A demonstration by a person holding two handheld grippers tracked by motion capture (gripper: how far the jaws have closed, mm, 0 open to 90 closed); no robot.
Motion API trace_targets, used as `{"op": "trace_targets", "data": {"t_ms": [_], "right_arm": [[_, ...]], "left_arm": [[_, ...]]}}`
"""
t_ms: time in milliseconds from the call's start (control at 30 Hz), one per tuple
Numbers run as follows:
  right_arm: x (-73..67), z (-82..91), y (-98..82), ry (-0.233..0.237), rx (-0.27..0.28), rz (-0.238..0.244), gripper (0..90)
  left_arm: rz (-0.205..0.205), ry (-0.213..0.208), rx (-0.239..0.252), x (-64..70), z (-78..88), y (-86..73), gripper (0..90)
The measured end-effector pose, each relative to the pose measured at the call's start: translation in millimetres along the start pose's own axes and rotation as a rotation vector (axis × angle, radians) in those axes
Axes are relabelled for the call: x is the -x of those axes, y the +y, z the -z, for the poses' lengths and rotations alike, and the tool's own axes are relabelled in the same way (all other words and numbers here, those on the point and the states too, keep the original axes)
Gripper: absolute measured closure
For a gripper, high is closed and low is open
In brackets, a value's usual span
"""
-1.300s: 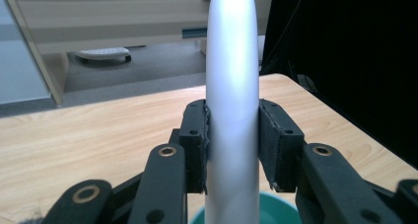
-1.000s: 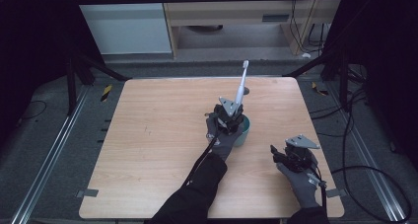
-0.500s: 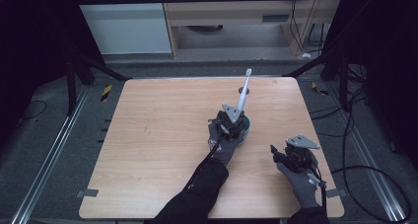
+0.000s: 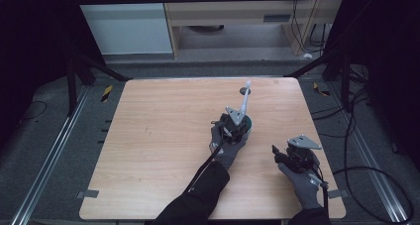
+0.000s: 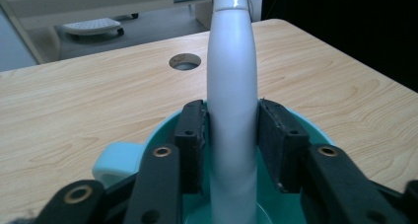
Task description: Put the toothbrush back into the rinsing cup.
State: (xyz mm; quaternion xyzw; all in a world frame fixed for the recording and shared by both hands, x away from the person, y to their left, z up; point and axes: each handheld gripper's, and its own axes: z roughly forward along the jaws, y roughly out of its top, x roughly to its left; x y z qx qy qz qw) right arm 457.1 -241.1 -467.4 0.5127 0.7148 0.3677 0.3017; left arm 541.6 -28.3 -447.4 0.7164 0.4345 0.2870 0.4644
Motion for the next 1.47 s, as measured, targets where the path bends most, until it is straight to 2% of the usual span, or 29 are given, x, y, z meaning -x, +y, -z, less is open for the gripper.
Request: {"op": "trace_targets", "data": {"t_ms": [167, 333, 400, 533, 567, 633, 700, 733, 767, 833, 867, 933, 1100, 1233, 1333, 1467], "right_arm": [[0.7, 0.7, 0.0, -0.005, 0.002, -0.005, 37.4], [3.5, 2.4, 0.3, -0.019, 0.011, -0.014, 36.9], [5.8, 2.9, -0.6, -0.019, 0.010, -0.026, 36.2], [9.3, 4.1, -2.0, -0.021, 0.009, -0.049, 34.7], [10.0, 4.2, -2.2, -0.021, 0.014, -0.053, 34.4], [11.0, 4.0, -2.9, -0.025, 0.011, -0.055, 33.5], [11.7, 3.8, -3.9, -0.031, 0.006, -0.054, 32.6], [11.7, 4.1, -4.3, -0.030, 0.005, -0.057, 32.6], [11.9, 4.3, -4.7, -0.032, 0.006, -0.057, 32.4], [12.2, 4.6, -4.9, -0.033, 0.006, -0.059, 31.9], [12.3, 4.8, -5.1, -0.034, 0.008, -0.057, 31.8], [12.2, 5.6, -5.5, -0.036, 0.008, -0.050, 31.7], [13.6, 6.0, -6.6, -0.039, 0.004, -0.061, 31.1], [14.1, 5.3, -7.3, -0.043, 0.002, -0.058, 30.4], [14.1, 5.2, -7.7, -0.043, 0.000, -0.057, 30.2], [14.5, 5.3, -8.3, -0.042, -0.003, -0.064, 29.5]], "left_arm": [[0.002, -0.051, 0.005, -6.7, 10.3, 0.8, 50.0], [-0.032, -0.123, 0.001, -14.5, 31.6, 4.0, 44.6], [-0.082, -0.145, -0.010, -20.8, 43.4, 4.5, 42.7], [-0.125, -0.206, -0.028, -37.5, 64.1, 1.0, 39.0], [-0.125, -0.225, -0.048, -43.7, 70.7, -0.7, 38.9], [-0.123, -0.253, -0.055, -53.3, 80.1, -3.0, 38.7], [-0.135, -0.254, -0.047, -64.6, 91.9, -6.5, 38.3], [-0.135, -0.254, -0.047, -64.6, 91.9, -6.5, 38.3], [-0.112, -0.246, -0.033, -78.0, 99.9, -6.7, 38.3], [-0.074, -0.264, -0.044, -85.9, 102.4, -2.7, 36.9], [-0.085, -0.262, -0.043, -89.6, 105.5, -2.4, 36.4], [-0.115, -0.231, -0.058, -97.5, 111.6, -5.7, 35.4], [-0.129, -0.190, -0.103, -127.8, 129.5, -29.9, 33.6], [-0.105, -0.155, -0.136, -153.4, 143.7, -51.8, 32.9], [-0.061, -0.120, -0.148, -172.9, 153.9, -68.2, 32.1], [-0.020, -0.075, -0.166, -196.5, 163.4, -80.4, 30.9]]}}
